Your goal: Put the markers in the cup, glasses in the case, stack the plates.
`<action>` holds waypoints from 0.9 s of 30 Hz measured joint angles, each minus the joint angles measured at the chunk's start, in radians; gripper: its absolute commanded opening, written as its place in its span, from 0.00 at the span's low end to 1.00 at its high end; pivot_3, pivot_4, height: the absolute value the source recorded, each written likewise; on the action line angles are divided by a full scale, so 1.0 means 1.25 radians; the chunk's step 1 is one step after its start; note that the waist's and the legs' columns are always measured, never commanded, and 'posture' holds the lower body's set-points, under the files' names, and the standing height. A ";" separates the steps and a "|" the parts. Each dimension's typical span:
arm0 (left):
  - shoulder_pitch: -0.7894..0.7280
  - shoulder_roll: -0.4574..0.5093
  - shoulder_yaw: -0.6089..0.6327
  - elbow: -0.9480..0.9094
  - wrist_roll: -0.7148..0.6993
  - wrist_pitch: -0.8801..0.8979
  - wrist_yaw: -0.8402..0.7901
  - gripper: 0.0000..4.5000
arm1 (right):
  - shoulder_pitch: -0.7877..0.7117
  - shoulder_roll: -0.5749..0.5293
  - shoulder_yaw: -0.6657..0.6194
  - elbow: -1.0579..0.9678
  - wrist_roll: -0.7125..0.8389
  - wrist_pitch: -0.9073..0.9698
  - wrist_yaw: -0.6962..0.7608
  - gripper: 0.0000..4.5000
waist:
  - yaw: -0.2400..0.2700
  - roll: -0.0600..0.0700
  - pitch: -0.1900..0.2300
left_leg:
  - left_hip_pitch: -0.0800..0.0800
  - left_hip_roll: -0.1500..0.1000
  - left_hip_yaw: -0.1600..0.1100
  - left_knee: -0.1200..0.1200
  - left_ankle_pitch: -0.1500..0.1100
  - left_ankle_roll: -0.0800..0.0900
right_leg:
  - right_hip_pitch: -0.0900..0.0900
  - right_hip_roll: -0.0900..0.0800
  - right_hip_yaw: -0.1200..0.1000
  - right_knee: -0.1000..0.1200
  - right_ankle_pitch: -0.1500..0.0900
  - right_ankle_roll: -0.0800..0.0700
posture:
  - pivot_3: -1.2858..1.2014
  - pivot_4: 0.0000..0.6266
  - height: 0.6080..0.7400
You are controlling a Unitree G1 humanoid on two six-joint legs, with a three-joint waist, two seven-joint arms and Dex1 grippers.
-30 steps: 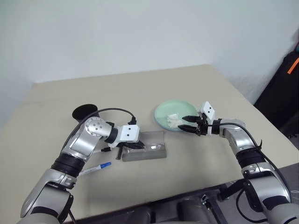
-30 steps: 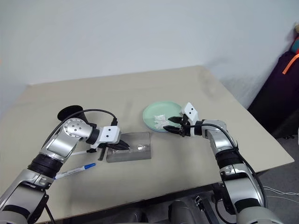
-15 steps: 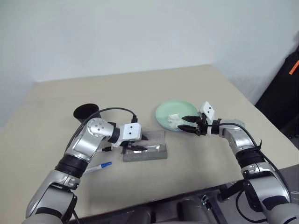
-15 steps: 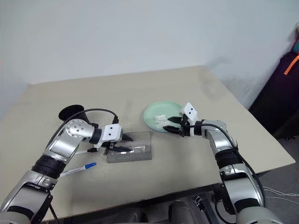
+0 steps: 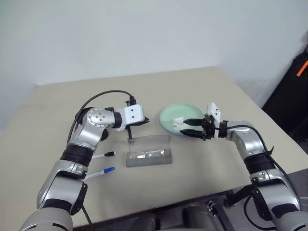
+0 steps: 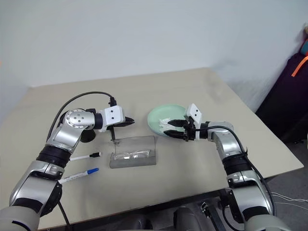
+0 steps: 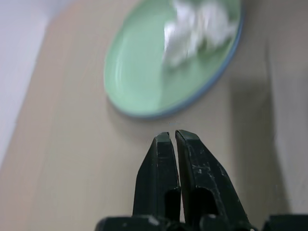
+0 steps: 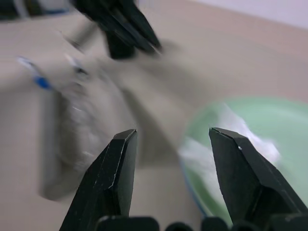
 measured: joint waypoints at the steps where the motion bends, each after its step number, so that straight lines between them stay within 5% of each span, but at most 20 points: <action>1: 0.000 0.002 -0.013 0.018 0.021 -0.017 0.006 0.01 | 0.005 -0.003 -0.001 -0.021 0.009 0.013 0.008 0.57 | 0.000 0.000 0.000 | 0.000 0.000 0.000 0.000 0.000 0.000 | 0.000 0.000 0.000 0.000 0.000 0.000 | 0.52 0.00 1.00; 8: 0.021 0.009 -0.043 0.035 0.036 -0.036 -0.063 0.01 | 0.011 -0.006 -0.001 -0.065 0.031 0.041 0.003 0.57 | 0.000 0.000 0.000 | 0.000 0.000 0.000 0.000 0.000 0.000 | 0.000 0.000 0.000 0.000 0.000 0.000 | 0.52 0.00 1.00; 21: 0.187 0.140 -0.006 -0.294 -0.147 0.200 -0.305 0.01 | 0.014 -0.006 0.001 -0.055 0.030 0.034 -0.021 0.57 | -0.001 0.000 0.000 | 0.000 0.001 0.001 0.000 0.000 0.000 | -0.001 0.000 0.000 0.000 0.000 0.000 | 0.52 0.00 1.00; 27: 0.238 0.178 -0.005 -0.376 -0.158 0.221 -0.309 0.01 | 0.013 0.003 0.008 -0.043 0.028 0.022 -0.024 0.57 | 0.000 0.000 0.000 | 0.000 0.001 0.001 0.000 0.000 0.000 | 0.000 0.000 0.000 0.000 0.000 0.000 | 0.52 0.00 1.00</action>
